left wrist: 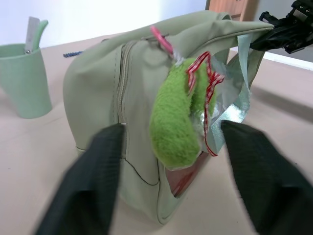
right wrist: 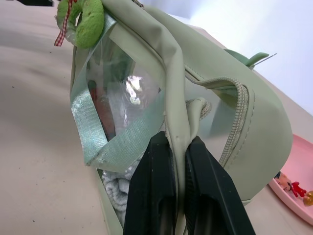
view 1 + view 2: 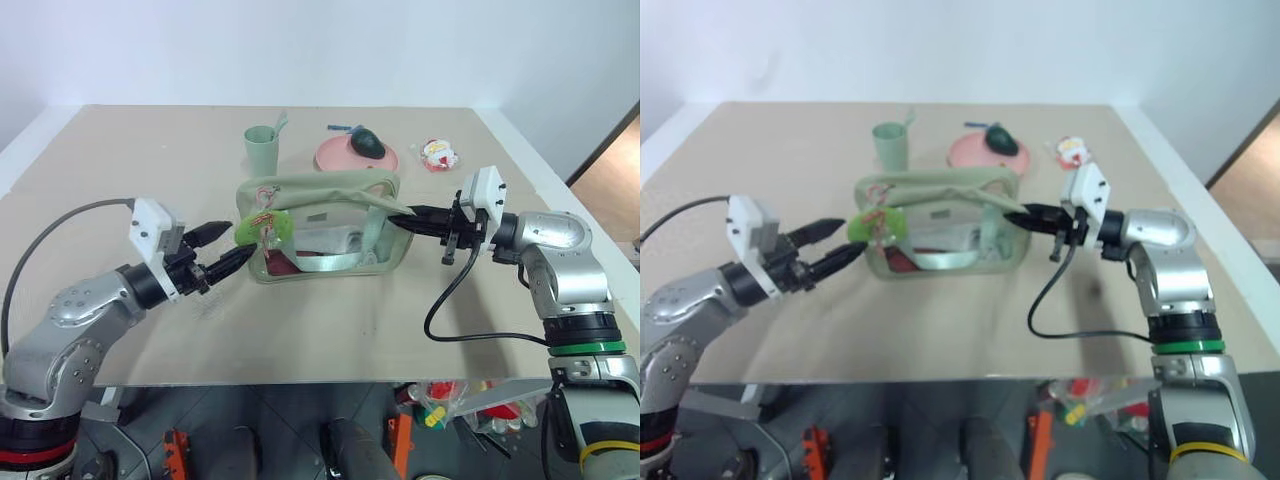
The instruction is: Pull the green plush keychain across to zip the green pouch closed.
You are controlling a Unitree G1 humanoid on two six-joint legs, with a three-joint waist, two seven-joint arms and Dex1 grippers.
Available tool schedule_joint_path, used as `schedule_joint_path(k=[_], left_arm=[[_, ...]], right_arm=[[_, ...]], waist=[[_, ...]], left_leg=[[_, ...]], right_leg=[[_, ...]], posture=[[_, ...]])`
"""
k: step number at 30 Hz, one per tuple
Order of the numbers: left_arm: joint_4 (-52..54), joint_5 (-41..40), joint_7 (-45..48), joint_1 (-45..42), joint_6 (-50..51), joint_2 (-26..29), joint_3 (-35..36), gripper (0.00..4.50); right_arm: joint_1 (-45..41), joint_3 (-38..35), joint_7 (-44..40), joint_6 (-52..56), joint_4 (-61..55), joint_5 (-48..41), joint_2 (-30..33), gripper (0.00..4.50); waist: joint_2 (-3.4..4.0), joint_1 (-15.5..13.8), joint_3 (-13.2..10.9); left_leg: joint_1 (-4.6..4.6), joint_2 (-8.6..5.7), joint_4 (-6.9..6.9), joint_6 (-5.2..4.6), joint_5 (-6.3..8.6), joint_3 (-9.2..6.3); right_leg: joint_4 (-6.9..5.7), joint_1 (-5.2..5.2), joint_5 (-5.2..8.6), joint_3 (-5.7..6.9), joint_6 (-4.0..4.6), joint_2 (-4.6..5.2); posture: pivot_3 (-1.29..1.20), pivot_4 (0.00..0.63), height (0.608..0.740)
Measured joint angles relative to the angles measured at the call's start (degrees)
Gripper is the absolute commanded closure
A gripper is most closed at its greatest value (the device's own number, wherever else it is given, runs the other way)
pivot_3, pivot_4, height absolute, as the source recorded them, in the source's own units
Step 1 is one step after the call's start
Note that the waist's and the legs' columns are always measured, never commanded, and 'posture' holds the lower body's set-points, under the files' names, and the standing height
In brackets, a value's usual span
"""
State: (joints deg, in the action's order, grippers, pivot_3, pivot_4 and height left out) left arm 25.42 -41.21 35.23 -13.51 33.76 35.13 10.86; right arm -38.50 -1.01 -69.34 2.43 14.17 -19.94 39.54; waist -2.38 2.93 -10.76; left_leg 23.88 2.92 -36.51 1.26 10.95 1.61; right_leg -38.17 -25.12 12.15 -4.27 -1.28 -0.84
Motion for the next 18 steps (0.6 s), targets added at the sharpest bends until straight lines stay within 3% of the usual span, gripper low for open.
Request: schedule_joint_path(k=[5, 6, 12, 18], left_arm=[[-0.13, -0.03, 0.28, -0.46, 0.0, -0.42, -0.33, 4.31], [-0.13, -0.09, 0.34, -0.46, 0.01, -0.42, -0.33, 4.44], [-0.01, -5.84, 1.79, -3.71, 3.98, 0.72, 0.56, 4.44], [-0.81, -10.59, 1.14, -15.2, 7.49, 1.67, 0.92, 4.44]], right_arm=[[0.47, -0.02, 0.77, 0.29, -1.13, 0.0, 0.34, 4.5], [0.51, -0.02, 0.82, 0.3, -1.16, 0.0, 0.38, 4.5], [0.54, -0.02, 0.91, 0.29, -1.18, 0.07, 0.57, 4.5], [0.51, -0.01, 0.8, 0.09, -1.15, 0.57, 0.88, 4.5]], waist=[[0.0, -0.01, 0.0], [0.0, -0.02, 0.0], [0.0, -0.06, 0.0], [0.0, -0.12, 0.0]], left_leg=[[0.0, 0.0, 0.0, 0.0, 0.0, 0.0], [0.0, 0.0, 0.0, 0.0, 0.0, 0.0], [0.02, -0.01, -0.03, 0.0, 0.0, -0.01], [0.02, -0.05, -0.05, 0.0, 0.0, -0.01]], right_leg=[[0.0, 0.0, 0.0, 0.0, 0.0, 0.0], [0.0, 0.0, 0.0, 0.0, 0.0, 0.0], [0.0, 0.01, -0.01, 0.0, -0.02, 0.01], [0.01, 0.05, -0.02, -0.01, -0.07, 0.02]], posture=[[0.0, 0.15, 0.74], [0.0, 0.15, 0.74], [0.0, 0.15, 0.74], [0.0, 0.15, 0.74]])
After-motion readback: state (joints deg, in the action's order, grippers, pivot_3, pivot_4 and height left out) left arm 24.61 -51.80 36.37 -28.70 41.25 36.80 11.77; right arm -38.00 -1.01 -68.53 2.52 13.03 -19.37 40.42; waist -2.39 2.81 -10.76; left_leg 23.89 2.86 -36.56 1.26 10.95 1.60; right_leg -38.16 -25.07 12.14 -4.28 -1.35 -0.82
